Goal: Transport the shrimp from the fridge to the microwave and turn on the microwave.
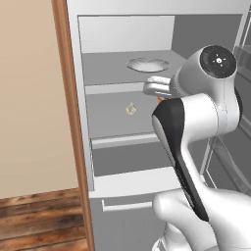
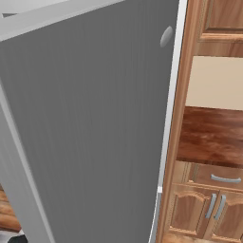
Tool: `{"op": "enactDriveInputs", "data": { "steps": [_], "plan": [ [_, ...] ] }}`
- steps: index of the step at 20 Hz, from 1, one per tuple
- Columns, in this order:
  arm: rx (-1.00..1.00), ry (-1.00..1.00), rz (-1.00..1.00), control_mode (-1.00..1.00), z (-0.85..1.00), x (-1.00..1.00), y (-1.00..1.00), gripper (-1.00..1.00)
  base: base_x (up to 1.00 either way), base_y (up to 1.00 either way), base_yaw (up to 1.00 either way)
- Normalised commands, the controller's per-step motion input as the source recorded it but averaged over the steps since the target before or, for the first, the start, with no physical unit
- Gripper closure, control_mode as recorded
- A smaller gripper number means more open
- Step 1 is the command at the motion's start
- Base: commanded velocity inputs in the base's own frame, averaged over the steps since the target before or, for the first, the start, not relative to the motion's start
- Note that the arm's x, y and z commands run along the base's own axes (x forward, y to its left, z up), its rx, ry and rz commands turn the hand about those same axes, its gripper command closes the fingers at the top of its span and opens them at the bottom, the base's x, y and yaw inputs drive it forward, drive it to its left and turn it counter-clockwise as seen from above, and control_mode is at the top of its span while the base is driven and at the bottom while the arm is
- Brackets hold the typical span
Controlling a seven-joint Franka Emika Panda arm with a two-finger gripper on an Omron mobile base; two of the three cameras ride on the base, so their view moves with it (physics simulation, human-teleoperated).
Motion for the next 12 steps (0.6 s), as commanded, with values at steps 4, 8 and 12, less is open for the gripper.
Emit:
{"op": "enactDriveInputs", "data": {
  "steps": [4,8,12],
  "plan": [
    [0.0,0.0,0.0,-1.0,0.0,0.0,0.0,1.0,0.0,0.0,0.0],
    [0.0,0.0,0.0,-1.0,0.0,0.0,0.0,1.0,0.0,0.0,0.0],
    [0.0,0.0,0.0,-1.0,0.0,-0.07,0.0,1.0,0.0,0.0,0.0]
  ]
}}
